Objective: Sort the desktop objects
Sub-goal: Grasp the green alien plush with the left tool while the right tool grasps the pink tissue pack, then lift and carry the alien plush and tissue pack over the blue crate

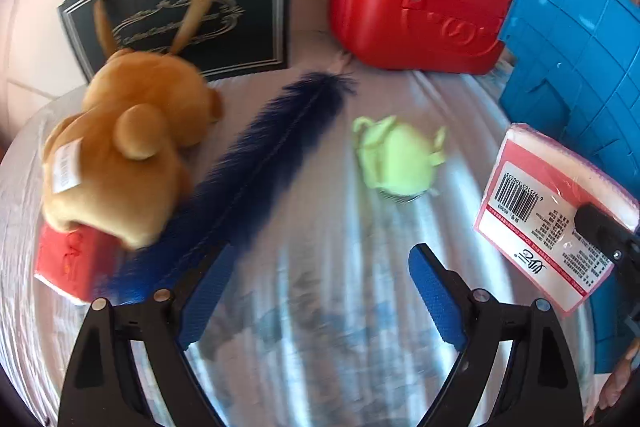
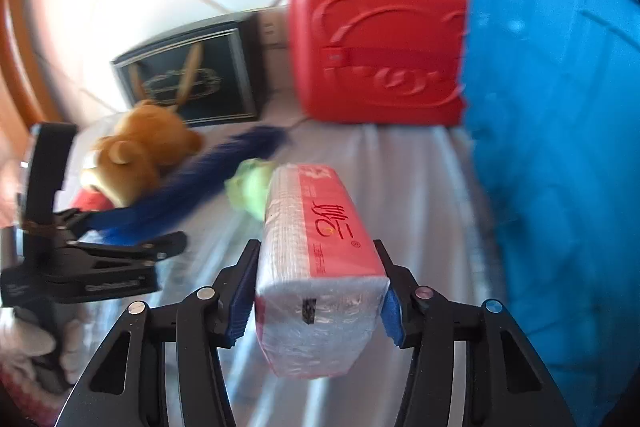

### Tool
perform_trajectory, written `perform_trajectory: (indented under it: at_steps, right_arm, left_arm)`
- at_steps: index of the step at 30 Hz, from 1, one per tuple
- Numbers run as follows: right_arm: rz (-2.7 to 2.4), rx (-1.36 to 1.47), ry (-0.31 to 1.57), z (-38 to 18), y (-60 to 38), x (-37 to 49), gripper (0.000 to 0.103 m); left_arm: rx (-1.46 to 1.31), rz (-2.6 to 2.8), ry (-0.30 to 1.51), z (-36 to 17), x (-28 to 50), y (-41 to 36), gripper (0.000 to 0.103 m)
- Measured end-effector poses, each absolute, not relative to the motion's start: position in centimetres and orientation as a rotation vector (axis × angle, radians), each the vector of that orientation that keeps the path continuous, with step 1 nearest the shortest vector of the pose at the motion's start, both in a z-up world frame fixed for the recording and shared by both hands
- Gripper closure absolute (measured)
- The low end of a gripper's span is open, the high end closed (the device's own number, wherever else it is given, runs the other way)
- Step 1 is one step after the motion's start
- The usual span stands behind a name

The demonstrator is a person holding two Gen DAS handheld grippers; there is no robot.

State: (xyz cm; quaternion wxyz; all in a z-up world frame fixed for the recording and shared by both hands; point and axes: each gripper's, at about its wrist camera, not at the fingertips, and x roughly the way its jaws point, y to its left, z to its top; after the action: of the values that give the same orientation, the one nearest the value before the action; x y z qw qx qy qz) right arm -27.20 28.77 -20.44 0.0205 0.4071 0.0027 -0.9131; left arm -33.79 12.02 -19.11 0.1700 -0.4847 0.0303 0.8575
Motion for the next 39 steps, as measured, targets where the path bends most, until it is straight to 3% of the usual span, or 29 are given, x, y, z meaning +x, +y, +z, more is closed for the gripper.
perform_trajectory:
  at_steps: [9, 10, 12, 20, 21, 22, 23, 24, 31, 39]
  right_arm:
    - [-2.854, 1.311, -0.077, -24.3, 31.8, -29.2, 0.05]
    - [-2.844, 1.332, -0.085, -24.9, 32.0, -29.5, 0.049]
    - [-2.807, 1.408, -0.109, -26.3, 32.4, -30.2, 0.047]
    - [-2.8, 1.444, -0.157, -28.8, 32.5, -31.9, 0.036]
    - [-2.812, 1.43, -0.146, -28.8, 32.5, -31.9, 0.036]
    - [-2.821, 1.422, -0.141, -28.7, 32.4, -31.9, 0.047]
    - [-2.82, 1.424, -0.142, -28.6, 32.3, -32.0, 0.05]
    - [-2.814, 1.419, -0.154, -28.5, 32.3, -32.0, 0.051]
    - [-2.849, 1.28, -0.126, -24.7, 30.5, -31.4, 0.051]
    - [-2.919, 0.978, -0.085, -14.5, 27.9, -26.7, 0.051]
  left_arm:
    - [-1.386, 2.451, 0.139, -22.0, -38.9, 20.5, 0.013]
    - [-1.401, 2.447, 0.143, -22.8, -39.5, 21.0, 0.02]
    - [-1.422, 2.431, 0.143, -24.0, -40.1, 21.3, 0.044]
    - [-1.313, 2.471, 0.243, -23.7, -37.5, 20.3, 0.048]
    - [-1.309, 2.478, 0.25, -23.5, -37.2, 20.1, 0.048]
    - [-1.302, 2.486, 0.253, -23.4, -37.2, 19.8, 0.048]
    - [-1.291, 2.499, 0.256, -23.0, -36.8, 19.4, 0.048]
    - [-1.278, 2.513, 0.259, -22.4, -36.3, 19.1, 0.048]
    - [-1.143, 2.624, 0.276, -16.7, -33.1, 16.7, 0.048]
    - [-0.931, 2.737, 0.24, -7.2, -27.1, 13.7, 0.048]
